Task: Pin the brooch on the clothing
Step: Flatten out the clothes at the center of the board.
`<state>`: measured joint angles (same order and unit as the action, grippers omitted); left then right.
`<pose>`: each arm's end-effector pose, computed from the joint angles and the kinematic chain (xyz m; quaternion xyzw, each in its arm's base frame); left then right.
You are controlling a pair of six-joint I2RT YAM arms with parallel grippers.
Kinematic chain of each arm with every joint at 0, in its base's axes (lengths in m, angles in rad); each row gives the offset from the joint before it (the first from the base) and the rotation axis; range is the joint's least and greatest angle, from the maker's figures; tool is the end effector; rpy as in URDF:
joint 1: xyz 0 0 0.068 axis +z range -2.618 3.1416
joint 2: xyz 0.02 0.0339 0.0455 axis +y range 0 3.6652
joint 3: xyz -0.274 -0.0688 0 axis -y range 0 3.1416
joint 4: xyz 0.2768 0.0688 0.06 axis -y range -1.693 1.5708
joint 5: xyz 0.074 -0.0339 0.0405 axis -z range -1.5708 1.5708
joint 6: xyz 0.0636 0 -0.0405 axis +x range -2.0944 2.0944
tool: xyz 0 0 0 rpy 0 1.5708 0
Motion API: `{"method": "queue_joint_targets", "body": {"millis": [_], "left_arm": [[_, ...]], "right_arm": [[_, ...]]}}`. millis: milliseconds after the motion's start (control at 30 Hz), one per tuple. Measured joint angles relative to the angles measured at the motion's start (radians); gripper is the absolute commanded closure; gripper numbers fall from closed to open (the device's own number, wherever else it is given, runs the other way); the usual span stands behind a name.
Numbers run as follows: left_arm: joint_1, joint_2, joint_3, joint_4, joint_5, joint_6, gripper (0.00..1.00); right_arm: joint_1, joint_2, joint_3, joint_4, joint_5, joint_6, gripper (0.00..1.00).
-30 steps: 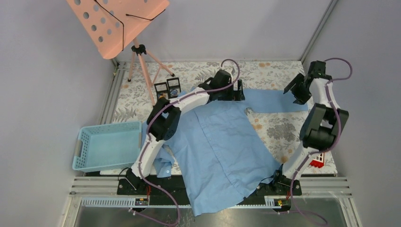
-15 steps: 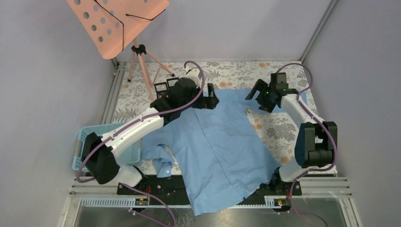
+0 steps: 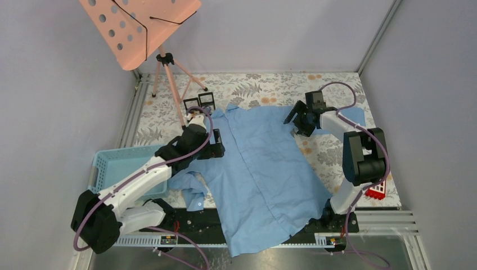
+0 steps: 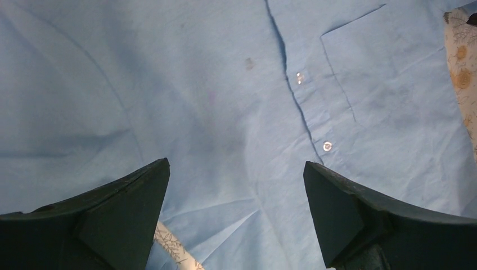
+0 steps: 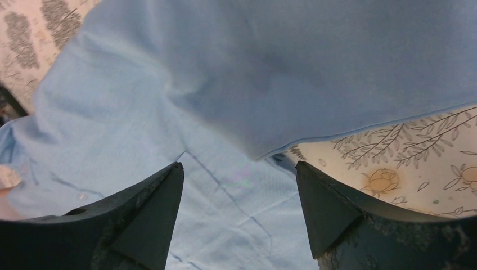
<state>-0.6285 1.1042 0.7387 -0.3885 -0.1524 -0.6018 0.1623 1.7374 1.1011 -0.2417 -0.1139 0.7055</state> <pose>0.2293 -0.1547 0.2216 -0.0180 0.9154 -0.1715 0.3637 0.4048 0.0736 0.1619 0.2333 0.9098 0.1911 0.2850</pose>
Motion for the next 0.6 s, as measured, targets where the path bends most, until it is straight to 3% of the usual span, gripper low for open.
{"method": "queue_joint_targets", "body": {"millis": [100, 200, 267, 333, 433, 467, 600], "left_arm": [[0.012, -0.052, -0.044, -0.006, -0.002, -0.012, 0.01], [0.022, -0.079, -0.062, -0.011, -0.002, -0.019, 0.01], [0.028, -0.089, -0.063, -0.015, -0.003, -0.020, 0.01], [0.033, -0.093, -0.062, -0.015, -0.006, -0.020, 0.01], [0.037, -0.095, -0.063, -0.019, -0.006, -0.020, 0.01], [0.038, -0.095, -0.063, -0.021, -0.007, -0.019, 0.01], [0.043, -0.095, -0.063, -0.030, -0.012, -0.018, 0.01]], "right_arm": [[-0.001, 0.025, 0.000, 0.000, 0.026, 0.008, 0.29], [-0.001, 0.050, 0.001, 0.003, 0.042, 0.015, 0.43], [-0.001, 0.071, 0.009, 0.004, 0.047, 0.019, 0.55], [-0.001, 0.097, 0.026, 0.005, 0.052, 0.024, 0.75], [-0.001, 0.128, 0.061, 0.000, 0.066, 0.030, 0.96], [-0.002, 0.138, 0.079, -0.008, 0.072, 0.034, 1.00], [-0.007, 0.172, 0.158, -0.045, 0.098, 0.029, 1.00]]}}
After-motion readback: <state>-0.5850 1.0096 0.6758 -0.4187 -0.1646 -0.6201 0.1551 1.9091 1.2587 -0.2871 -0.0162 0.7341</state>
